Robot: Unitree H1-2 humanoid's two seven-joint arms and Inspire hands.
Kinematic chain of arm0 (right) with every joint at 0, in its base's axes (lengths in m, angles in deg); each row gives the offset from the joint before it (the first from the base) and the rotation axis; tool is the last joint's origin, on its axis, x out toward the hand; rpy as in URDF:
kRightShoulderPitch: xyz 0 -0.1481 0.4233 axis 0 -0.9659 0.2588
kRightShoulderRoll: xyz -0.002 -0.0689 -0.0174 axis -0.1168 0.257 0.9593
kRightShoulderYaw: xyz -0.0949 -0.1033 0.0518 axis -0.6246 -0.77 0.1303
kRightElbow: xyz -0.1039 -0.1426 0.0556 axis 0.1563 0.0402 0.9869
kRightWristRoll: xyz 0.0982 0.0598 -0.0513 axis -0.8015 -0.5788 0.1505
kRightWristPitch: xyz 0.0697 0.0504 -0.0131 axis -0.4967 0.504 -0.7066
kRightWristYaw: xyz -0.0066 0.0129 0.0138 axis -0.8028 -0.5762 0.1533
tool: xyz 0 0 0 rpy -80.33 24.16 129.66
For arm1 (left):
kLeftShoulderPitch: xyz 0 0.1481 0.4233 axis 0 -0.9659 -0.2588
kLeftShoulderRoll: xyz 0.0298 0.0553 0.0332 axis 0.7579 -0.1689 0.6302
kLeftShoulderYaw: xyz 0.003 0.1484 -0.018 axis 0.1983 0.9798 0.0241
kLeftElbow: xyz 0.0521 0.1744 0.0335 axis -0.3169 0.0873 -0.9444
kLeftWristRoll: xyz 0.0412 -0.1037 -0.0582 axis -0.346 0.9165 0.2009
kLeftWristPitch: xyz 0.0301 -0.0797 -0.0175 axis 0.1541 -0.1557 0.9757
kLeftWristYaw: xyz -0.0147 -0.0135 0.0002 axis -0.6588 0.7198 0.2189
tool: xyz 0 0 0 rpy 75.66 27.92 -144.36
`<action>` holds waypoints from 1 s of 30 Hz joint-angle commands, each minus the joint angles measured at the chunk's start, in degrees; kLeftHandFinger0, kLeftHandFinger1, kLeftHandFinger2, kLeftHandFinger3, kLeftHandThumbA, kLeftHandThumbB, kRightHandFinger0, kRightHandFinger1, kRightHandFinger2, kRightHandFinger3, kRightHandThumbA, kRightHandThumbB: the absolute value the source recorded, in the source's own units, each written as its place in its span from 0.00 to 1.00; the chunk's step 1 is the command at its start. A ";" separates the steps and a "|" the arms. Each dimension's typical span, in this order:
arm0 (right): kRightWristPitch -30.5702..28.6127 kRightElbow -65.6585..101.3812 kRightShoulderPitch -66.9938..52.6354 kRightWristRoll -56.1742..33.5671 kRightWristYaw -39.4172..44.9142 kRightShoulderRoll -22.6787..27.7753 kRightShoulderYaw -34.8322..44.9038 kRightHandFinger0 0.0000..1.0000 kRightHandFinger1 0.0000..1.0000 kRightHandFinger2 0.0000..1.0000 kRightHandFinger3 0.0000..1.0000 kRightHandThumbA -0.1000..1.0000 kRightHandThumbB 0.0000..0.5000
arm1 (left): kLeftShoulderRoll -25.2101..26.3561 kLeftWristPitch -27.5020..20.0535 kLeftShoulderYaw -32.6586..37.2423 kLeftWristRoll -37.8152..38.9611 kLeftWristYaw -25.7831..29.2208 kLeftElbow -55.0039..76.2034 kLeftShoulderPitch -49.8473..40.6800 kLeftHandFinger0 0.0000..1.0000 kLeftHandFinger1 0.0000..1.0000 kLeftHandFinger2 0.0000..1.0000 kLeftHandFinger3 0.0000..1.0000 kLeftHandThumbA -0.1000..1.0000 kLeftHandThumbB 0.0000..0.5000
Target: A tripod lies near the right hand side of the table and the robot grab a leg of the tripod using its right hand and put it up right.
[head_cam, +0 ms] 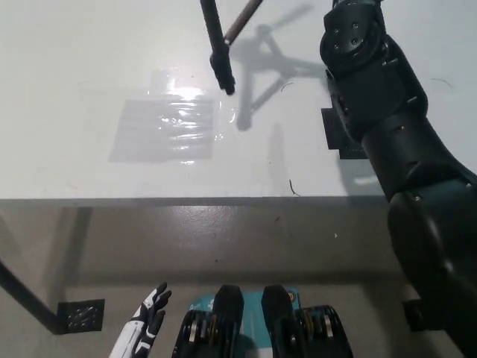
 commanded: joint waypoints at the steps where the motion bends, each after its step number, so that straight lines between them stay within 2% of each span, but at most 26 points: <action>1: -11.33 3.83 2.08 -6.50 -8.02 -1.11 2.69 0.00 0.04 0.50 0.58 0.00 0.23 | 0.23 -2.10 -0.43 -0.91 0.43 2.26 -0.25 1.00 1.00 1.00 1.00 1.00 0.91; 4: -12.80 2.28 -0.02 -6.76 -9.12 -1.80 2.63 0.00 0.00 0.44 0.53 0.00 0.24 | 0.18 -2.25 -0.72 -0.34 0.41 2.40 -0.62 1.00 1.00 1.00 1.00 1.00 0.91; 5: -13.42 1.10 -1.32 -7.68 -8.91 -2.00 3.08 0.00 0.00 0.38 0.48 0.00 0.25 | 0.14 -2.31 -0.69 -0.32 0.37 2.39 -0.51 1.00 1.00 1.00 1.00 1.00 0.91; 6: -14.20 0.55 -1.83 -7.98 -9.03 -2.00 3.14 0.00 0.00 0.38 0.48 0.00 0.25 | 0.13 -2.27 -0.68 -0.39 0.38 2.42 -0.50 1.00 1.00 1.00 1.00 1.00 0.91; 11: -16.46 -2.94 -5.18 -9.81 -8.85 -2.51 3.90 0.00 0.00 0.40 0.52 0.00 0.25 | 0.04 -2.04 -0.75 -0.63 0.52 2.48 -0.25 1.00 1.00 1.00 1.00 1.00 0.91; 12: -18.16 -4.23 -6.46 -11.83 -7.60 -2.95 5.02 0.00 0.01 0.43 0.43 0.00 0.23 | -0.08 -1.66 -0.81 -0.71 0.63 2.71 -0.28 1.00 1.00 1.00 1.00 1.00 0.92; 15: -17.23 -6.64 -8.49 -13.06 -7.14 -3.35 5.62 0.00 0.05 0.47 0.44 0.00 0.27 | -0.35 -1.86 -0.83 -0.20 0.59 2.49 -0.32 1.00 1.00 1.00 1.00 1.00 0.93; 18: -18.55 -8.86 -11.37 -14.24 -7.58 -4.11 6.02 0.00 0.01 0.41 0.40 0.00 0.25 | -0.27 -2.10 -0.82 -0.43 0.61 2.49 -0.34 1.00 1.00 1.00 1.00 1.00 0.92; 21: -19.03 -10.12 -12.74 -15.81 -7.88 -4.89 6.70 0.00 0.00 0.38 0.45 0.00 0.28 | -0.38 -1.52 -0.90 -0.44 0.68 2.73 -0.23 1.00 1.00 1.00 1.00 1.00 0.92; 22: -19.37 -10.09 -14.17 -15.36 -8.65 -5.19 6.06 0.00 0.00 0.32 0.39 0.00 0.28 | -0.33 -1.45 -0.87 -0.55 0.63 2.74 -0.24 1.00 1.00 1.00 1.00 1.00 0.94; 23: -19.37 -10.35 -14.96 -15.97 -8.11 -5.40 6.19 0.00 0.01 0.37 0.45 0.00 0.26 | -0.29 -1.79 -0.85 -0.44 0.56 2.56 -0.21 1.00 1.00 1.00 1.00 1.00 0.93; 26: -19.11 -12.01 -16.56 -18.60 -5.80 -6.00 7.79 0.00 0.04 0.43 0.52 0.00 0.22 | -0.20 -2.14 -0.85 -0.42 0.51 2.19 -0.16 1.00 1.00 1.00 1.00 1.00 0.94; 27: -18.90 -12.31 -17.10 -19.17 -5.08 -6.14 8.22 0.00 0.08 0.48 0.61 0.00 0.23 | -0.30 -1.59 -0.90 -0.32 0.49 2.55 -0.29 1.00 1.00 1.00 1.00 1.00 0.95; 30: -19.11 -12.70 -16.98 -19.61 -4.34 -6.04 8.42 0.00 0.13 0.55 0.64 0.00 0.25 | -0.38 -1.25 -0.95 -0.70 0.69 2.89 -0.24 1.00 1.00 1.00 1.00 1.00 0.95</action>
